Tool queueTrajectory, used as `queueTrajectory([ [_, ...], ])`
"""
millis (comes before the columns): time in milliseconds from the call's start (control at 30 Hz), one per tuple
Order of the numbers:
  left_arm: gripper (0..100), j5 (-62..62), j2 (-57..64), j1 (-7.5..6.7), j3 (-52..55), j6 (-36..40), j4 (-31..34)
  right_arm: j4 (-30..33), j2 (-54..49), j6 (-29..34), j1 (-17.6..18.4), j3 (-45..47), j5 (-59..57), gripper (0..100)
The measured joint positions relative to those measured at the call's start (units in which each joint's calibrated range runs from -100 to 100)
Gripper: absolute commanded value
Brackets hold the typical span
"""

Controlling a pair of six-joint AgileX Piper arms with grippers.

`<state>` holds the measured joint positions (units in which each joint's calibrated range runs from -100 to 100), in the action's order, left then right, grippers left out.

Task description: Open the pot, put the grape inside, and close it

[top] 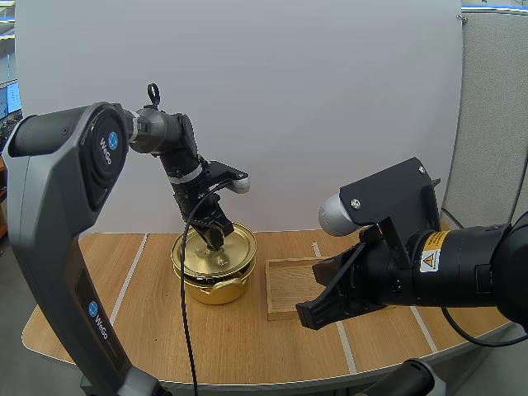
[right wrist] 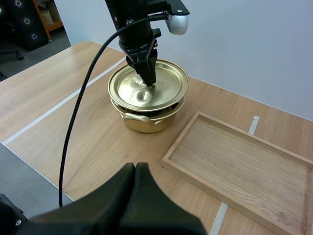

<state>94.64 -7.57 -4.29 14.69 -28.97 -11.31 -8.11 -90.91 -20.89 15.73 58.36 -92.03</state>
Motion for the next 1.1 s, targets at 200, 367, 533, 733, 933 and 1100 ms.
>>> queueTrajectory([
  [200,0,-0.58,-2.59,0.00,0.38,0.00,0.35,0.00,0.00,0.00,0.00,0.00,0.00,0],
  [367,0,-1.53,-3.26,0.00,0.38,0.00,0.35,0.00,0.00,0.00,0.00,0.00,-0.16,0],
  [533,0,-2.52,-3.93,0.00,0.38,0.00,0.35,0.00,0.00,0.00,0.00,0.00,-0.16,0],
  [733,0,-2.68,-4.07,0.00,0.38,0.00,0.35,0.00,0.00,0.00,0.00,0.00,-0.16,0],
  [933,0,-2.34,-4.17,0.00,0.38,0.00,0.35,0.00,0.00,0.00,0.00,0.00,-0.16,0],
  [1100,28,-2.19,-4.17,0.00,0.26,0.00,0.35,0.00,0.00,0.00,0.00,0.00,-0.16,0],
])
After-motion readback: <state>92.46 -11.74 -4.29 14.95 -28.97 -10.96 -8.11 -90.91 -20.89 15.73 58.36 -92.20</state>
